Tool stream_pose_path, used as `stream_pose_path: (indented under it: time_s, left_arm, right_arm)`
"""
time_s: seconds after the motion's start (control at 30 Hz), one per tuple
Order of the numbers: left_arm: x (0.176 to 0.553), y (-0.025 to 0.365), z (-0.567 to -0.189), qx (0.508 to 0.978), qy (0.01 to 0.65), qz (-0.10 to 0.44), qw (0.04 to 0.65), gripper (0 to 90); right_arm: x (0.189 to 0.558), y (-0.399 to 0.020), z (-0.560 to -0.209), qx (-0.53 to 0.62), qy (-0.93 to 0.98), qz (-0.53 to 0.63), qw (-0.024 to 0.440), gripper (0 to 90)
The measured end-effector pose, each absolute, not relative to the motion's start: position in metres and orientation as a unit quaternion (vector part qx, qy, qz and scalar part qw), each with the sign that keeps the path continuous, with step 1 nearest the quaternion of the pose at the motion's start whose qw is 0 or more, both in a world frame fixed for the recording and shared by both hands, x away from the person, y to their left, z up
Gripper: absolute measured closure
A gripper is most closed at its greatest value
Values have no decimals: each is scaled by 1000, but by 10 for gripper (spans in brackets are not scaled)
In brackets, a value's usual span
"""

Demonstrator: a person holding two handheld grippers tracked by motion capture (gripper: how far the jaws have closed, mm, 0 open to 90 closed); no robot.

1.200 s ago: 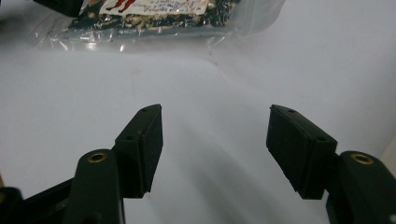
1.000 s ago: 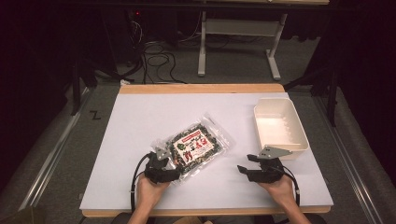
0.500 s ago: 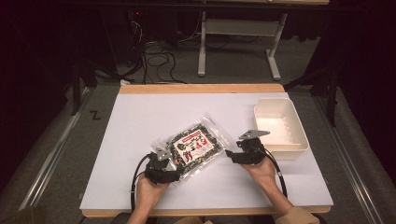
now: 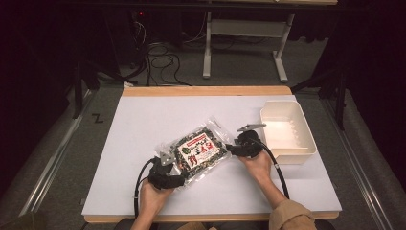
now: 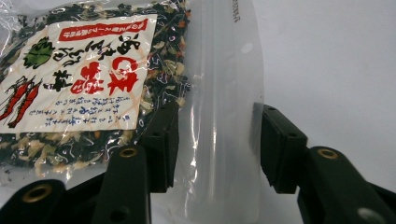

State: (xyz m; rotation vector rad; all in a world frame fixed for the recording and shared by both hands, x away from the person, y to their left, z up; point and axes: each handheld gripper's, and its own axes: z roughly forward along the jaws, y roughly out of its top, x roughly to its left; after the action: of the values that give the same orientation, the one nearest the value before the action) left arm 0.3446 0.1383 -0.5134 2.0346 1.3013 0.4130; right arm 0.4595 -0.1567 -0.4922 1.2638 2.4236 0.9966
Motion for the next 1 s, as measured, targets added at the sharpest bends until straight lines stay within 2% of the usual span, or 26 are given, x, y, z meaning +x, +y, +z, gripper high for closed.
stream_pose_path:
  time_s: [0.17, 0.3, 0.4, 0.63, 0.67, 1.0]
  left_arm:
    - [345, 138, -513, 782, 500, 157, 339, 310]
    - [345, 138, -513, 782, 500, 158, 338, 310]
    - [345, 138, -514, 781, 501, 157, 339, 308]
    - [345, 138, -514, 781, 500, 160, 339, 303]
    - [345, 138, -514, 778, 503, 154, 343, 303]
    - [341, 144, -512, 764, 512, 143, 365, 300]
  right_arm:
    - [468, -160, -496, 442, 822, 351, 75, 593]
    - [468, -160, -497, 435, 824, 357, 64, 651]
    - [467, -159, -496, 432, 823, 365, 51, 737]
    - [464, -155, -494, 418, 830, 362, 70, 843]
    - [463, -157, -491, 415, 830, 363, 85, 887]
    - [456, -163, -457, 387, 833, 376, 119, 894]
